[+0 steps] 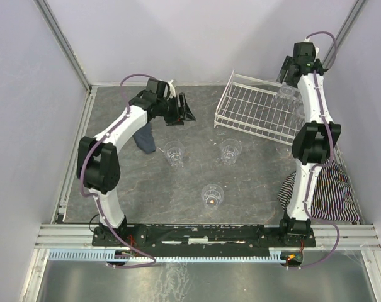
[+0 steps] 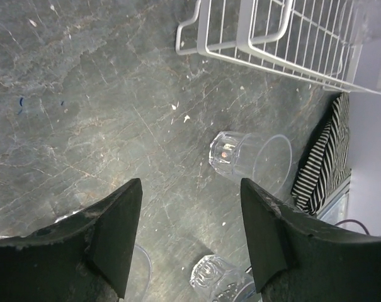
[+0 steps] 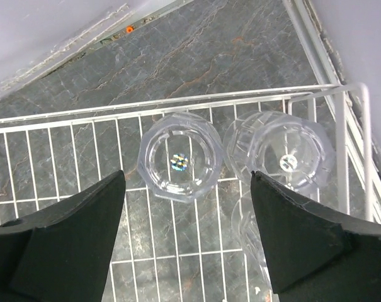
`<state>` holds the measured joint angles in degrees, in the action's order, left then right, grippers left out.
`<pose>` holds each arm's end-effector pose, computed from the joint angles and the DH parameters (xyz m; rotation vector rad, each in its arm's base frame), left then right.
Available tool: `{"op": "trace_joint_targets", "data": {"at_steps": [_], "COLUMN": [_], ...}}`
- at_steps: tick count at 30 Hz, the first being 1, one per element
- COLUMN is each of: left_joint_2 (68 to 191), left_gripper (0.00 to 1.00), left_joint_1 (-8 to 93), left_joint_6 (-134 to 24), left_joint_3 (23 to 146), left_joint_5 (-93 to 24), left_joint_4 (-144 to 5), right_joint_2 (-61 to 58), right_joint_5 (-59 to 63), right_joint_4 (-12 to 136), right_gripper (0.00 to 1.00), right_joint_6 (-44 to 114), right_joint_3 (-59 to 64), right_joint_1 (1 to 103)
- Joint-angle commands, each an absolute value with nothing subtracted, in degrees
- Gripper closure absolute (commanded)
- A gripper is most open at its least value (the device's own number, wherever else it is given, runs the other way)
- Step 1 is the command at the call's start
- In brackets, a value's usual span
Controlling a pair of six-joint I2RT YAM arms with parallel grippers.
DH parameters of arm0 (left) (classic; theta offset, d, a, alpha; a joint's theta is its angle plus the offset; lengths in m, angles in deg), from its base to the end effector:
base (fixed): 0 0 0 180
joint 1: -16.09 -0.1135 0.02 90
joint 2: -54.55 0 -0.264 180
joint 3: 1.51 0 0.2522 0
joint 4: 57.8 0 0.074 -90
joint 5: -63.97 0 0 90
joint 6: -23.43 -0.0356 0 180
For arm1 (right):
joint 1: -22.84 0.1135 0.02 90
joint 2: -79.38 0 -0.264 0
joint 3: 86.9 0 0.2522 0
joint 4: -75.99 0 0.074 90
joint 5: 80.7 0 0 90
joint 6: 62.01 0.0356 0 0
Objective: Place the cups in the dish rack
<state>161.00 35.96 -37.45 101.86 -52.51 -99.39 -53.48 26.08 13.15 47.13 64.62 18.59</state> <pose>0.3914 -0.1583 0.2787 0.0422 2.4523 -0.9453 0.5139 -0.0485 0.3124 0.6082 2.2290 -0.2110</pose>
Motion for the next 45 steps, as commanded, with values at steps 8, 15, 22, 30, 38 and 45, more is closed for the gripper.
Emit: {"op": "trace_joint_targets", "data": {"at_steps": [8,15,22,30,38,45], "left_joint_2": [157.99,158.24,164.23,168.57,173.47,177.26], "left_gripper": [0.30,0.30,0.30,0.31,0.31,0.31], "left_joint_1": [43.60,50.13,56.56,58.91,59.77,60.14], "left_joint_6": [-42.28,-43.05,-47.13,-47.84,-48.34,-48.94], "left_joint_3": [99.59,99.93,108.18,113.86,118.26,122.58], "left_joint_5": [-47.99,-42.22,-36.92,-34.20,-30.12,-29.43], "left_joint_4": [-100.71,-101.93,-107.35,-109.13,-111.65,-112.37], "right_joint_2": [-37.89,-27.35,-18.07,-12.40,-10.68,-10.40], "right_joint_5": [27.41,25.86,24.84,23.48,22.51,21.92], "right_joint_4": [17.67,19.23,21.54,22.39,22.67,22.76], "right_gripper": [0.12,0.12,0.12,0.12,0.13,0.13], "right_joint_6": [45.71,46.82,47.00,47.37,48.20,48.49], "right_joint_3": [54.80,44.81,33.52,27.46,26.54,26.10], "right_joint_1": [18.85,18.81,18.84,18.87,18.81,18.87]}}
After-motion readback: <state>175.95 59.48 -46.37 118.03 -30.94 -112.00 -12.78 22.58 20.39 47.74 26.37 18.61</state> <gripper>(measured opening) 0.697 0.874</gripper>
